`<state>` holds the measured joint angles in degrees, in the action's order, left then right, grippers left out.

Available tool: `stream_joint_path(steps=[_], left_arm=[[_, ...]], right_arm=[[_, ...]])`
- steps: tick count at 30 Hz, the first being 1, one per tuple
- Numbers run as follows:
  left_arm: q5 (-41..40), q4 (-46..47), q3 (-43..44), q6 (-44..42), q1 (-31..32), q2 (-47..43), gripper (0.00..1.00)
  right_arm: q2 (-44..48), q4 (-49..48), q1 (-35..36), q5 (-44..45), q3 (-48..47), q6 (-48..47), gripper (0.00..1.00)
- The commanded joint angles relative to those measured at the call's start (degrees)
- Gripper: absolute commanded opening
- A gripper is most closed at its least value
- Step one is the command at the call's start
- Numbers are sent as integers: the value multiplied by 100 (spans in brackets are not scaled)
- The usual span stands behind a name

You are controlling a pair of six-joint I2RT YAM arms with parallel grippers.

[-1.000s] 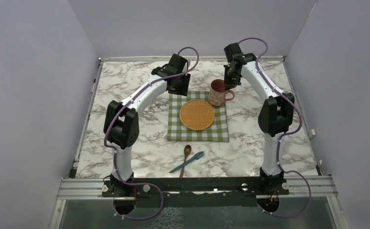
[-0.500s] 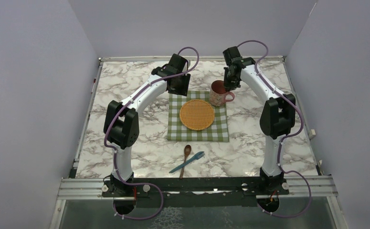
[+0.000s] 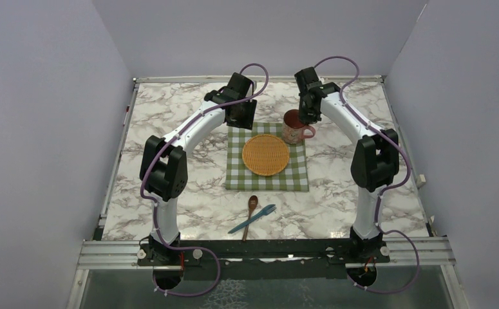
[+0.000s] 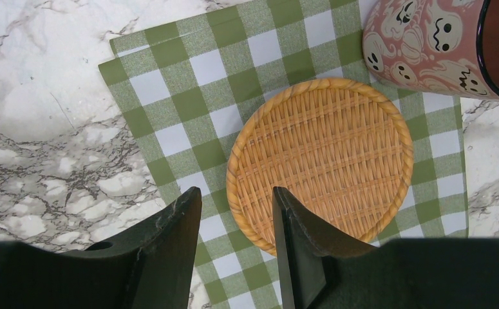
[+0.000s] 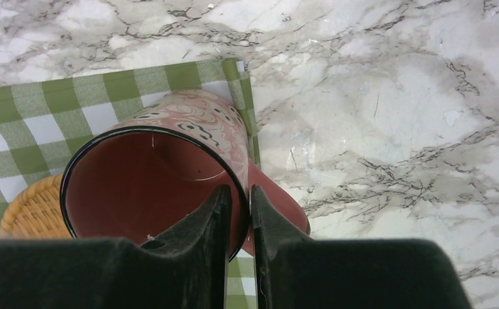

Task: Set the dinner table for one person
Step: Place the cup on the napkin.

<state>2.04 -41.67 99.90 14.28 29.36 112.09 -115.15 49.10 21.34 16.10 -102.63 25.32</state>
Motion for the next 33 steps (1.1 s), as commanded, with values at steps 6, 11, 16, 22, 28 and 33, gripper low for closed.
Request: stream_joint_path(steps=[6,11,16,22,28,33], left_arm=[[-70,43,48,-48,-19,-157,47],[-68,36,63,-40,-18,-153,47],[-46,40,82,-39,-17,-166,47],[-55,42,83,-28,-19,-170,47],[-38,35,101,-7,-19,-233,47],[-90,35,-124,19,-19,-392,47]], right_arm=[[50,326,169,532,-191,260,33],[61,395,168,785,-261,296,54],[55,442,169,885,-427,309,56],[93,506,168,1046,-873,165,56],[382,965,168,1046,-1285,112,56],[1306,872,176,-18,-96,494,56]])
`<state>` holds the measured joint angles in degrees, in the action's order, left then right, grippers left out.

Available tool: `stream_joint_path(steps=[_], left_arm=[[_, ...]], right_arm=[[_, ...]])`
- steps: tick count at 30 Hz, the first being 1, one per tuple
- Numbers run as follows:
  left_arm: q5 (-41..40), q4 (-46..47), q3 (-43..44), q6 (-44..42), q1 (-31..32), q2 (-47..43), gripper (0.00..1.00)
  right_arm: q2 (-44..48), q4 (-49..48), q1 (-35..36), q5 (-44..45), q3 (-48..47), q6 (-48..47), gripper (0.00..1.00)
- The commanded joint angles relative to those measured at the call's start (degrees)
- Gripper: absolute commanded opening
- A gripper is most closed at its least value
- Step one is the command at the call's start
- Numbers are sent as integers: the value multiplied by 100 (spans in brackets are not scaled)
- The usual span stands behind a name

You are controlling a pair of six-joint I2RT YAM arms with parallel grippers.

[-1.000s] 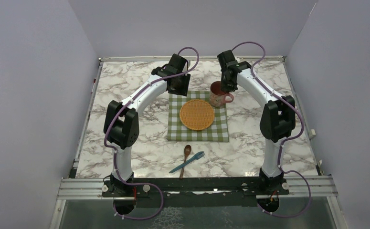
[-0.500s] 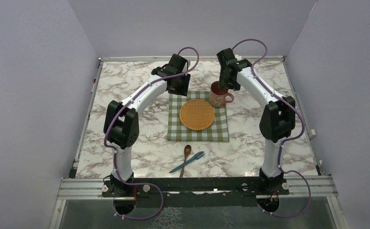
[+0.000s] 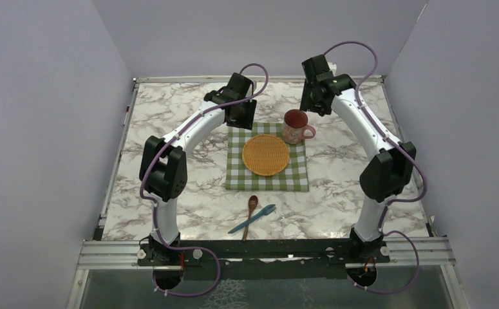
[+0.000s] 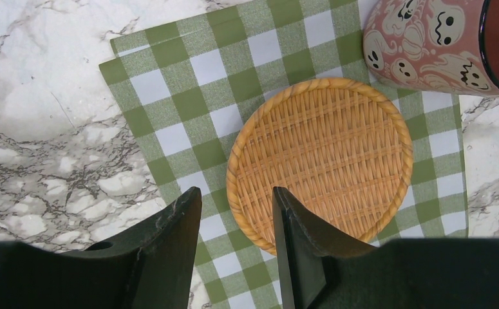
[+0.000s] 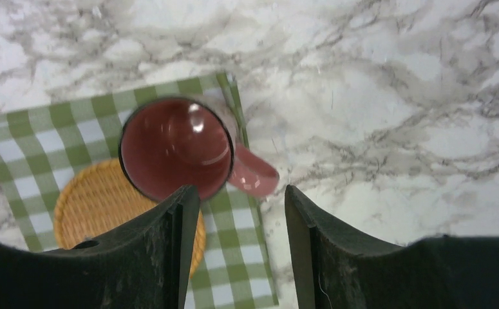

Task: Set the dinner table for one person
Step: Place the cup on the napkin.

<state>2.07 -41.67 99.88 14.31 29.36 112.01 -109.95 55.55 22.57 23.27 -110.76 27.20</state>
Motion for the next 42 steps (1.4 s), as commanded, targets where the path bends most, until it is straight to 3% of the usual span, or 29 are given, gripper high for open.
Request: stream_joint_path(steps=[1,5,13,19,30,42], left_arm=[[-86,36,-228,27,-19,-434,47],[-127,-13,-711,55,-19,-782,48],[229,-104,-2047,267,13,-1812,49],[274,-113,-3048,422,502,-2518,49],[442,-368,-3836,464,1530,-3339,51],[688,-240,-4375,316,2002,-3287,54]], right_arm=[[1045,184,66,-1007,999,409,56],[1571,259,289,-1530,1720,785,55],[1750,660,1356,-1497,2165,1361,55],[1855,637,2060,-1728,2535,1953,55],[1878,777,2102,-1964,2891,2348,55],[2055,1213,2111,-1533,2808,2376,59]])
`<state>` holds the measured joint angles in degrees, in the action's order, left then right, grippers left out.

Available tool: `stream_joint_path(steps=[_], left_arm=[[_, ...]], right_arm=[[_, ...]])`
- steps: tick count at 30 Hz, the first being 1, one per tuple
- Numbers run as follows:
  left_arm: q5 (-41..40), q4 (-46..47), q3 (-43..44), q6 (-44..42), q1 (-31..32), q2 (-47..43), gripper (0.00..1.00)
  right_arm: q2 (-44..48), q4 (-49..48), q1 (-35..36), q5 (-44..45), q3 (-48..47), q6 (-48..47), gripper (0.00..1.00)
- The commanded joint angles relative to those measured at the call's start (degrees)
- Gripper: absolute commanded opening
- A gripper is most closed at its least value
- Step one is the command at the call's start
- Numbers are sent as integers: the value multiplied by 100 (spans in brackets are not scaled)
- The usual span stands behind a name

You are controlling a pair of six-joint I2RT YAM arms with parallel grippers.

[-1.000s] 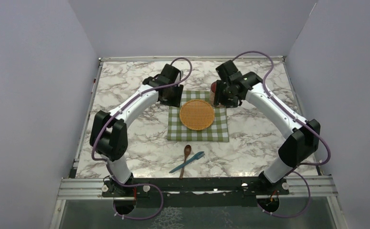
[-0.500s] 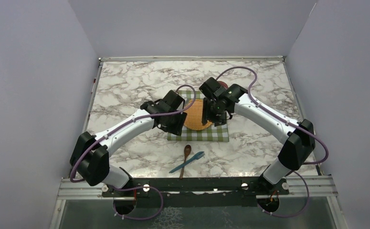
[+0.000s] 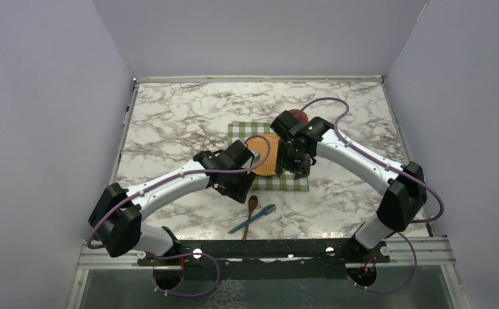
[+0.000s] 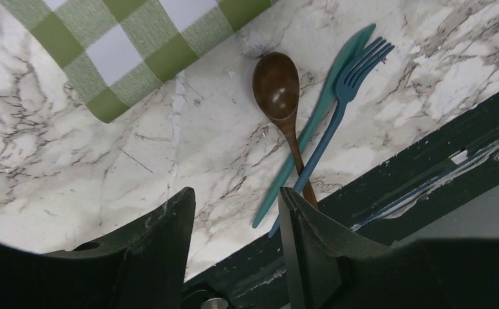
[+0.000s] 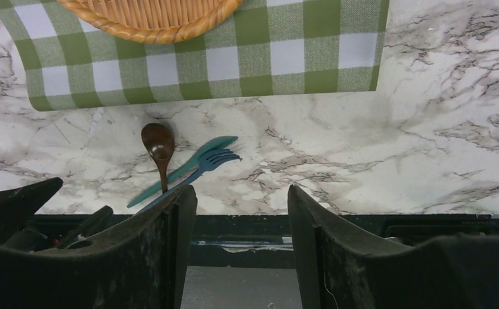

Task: Set the dinner table for one person
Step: Place the cup on the napkin, then pick up the fork at the center of the board.

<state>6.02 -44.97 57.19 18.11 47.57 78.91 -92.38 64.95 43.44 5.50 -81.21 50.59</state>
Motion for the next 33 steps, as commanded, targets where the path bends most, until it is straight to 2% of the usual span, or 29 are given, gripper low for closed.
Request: stream_joint_path(steps=[1,4,6,7,16,20,25,33], left_arm=[[309,91,-70,9,220,66,56],[391,233,77,335,359,149,65],[320,255,232,482,537,311,87],[251,234,324,536,647,396,91],[-544,-406,744,776,1841,1146,91],[-821,-448,688,833,1878,951,92],[-998,-486,654,717,1877,911,91],[-971,-519,115,589,1875,657,91]], right_arm=[[364,270,23,235,-139,27,61],[576,291,23,202,-67,15,61],[778,215,18,254,67,-112,62],[869,160,16,306,124,-179,62],[1144,-222,21,174,416,-716,62],[1183,-126,15,385,328,-722,61],[1349,56,15,1113,123,-357,61],[1153,682,-62,2219,-828,429,61]])
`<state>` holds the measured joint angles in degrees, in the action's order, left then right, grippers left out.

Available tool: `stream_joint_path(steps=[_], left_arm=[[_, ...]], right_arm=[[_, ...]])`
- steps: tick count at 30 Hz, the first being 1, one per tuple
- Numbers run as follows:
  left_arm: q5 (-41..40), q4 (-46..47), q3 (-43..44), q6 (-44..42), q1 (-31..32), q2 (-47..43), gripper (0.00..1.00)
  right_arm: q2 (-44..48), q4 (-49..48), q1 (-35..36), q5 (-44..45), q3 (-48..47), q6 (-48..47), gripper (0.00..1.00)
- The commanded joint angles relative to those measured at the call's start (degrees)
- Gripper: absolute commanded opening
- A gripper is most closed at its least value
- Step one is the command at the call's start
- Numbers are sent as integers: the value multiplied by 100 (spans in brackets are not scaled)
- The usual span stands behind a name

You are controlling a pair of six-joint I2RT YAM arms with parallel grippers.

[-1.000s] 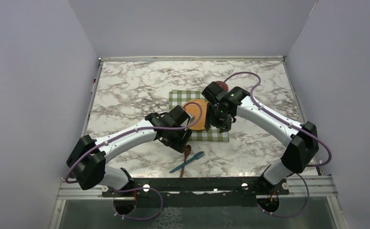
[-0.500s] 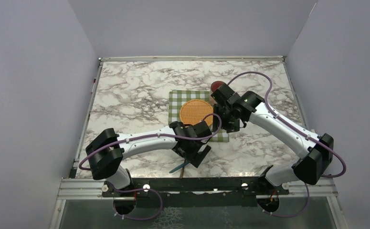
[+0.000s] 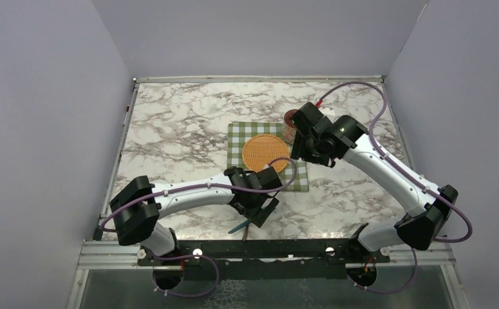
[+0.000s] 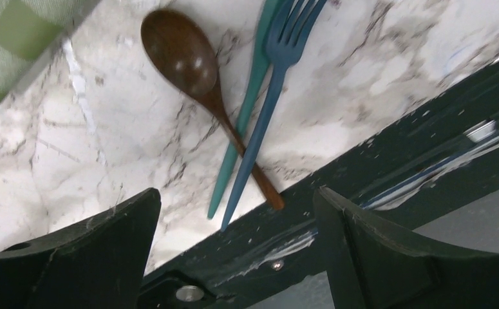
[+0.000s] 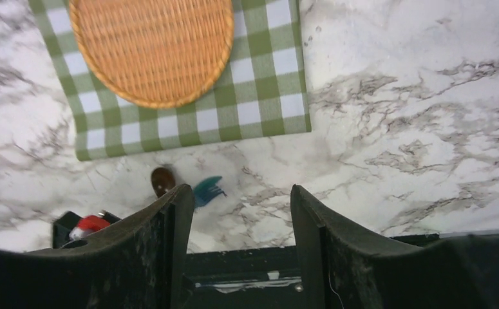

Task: Set the dinner table for one person
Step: Pick up the fork at the center of the board.

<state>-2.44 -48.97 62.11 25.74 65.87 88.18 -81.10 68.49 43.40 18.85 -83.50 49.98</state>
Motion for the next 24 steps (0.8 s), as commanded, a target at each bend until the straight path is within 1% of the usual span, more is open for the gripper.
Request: stream_joint_path(steps=[1,6,12,15,17,20,24], left_arm=[[-86,-112,-424,-156,45,-301,91],[9,-95,-387,-208,40,-303,91],[-75,37,-378,-226,41,-148,91],[-297,162,-433,-69,35,-120,91],[-291,322,-453,-3,19,-46,90],[-213,421,-386,173,4,238,89],[-452,539,-275,485,-4,490,88]], right_arm=[[-14,346,-124,925,-711,431,61],[-113,311,-438,954,-1003,111,61],[-73,216,-498,878,-989,43,60],[-62,174,-499,823,-931,12,59],[-55,173,-499,824,-907,12,59],[-55,138,-499,796,-907,-54,57],[-44,98,-499,821,-926,-145,56]])
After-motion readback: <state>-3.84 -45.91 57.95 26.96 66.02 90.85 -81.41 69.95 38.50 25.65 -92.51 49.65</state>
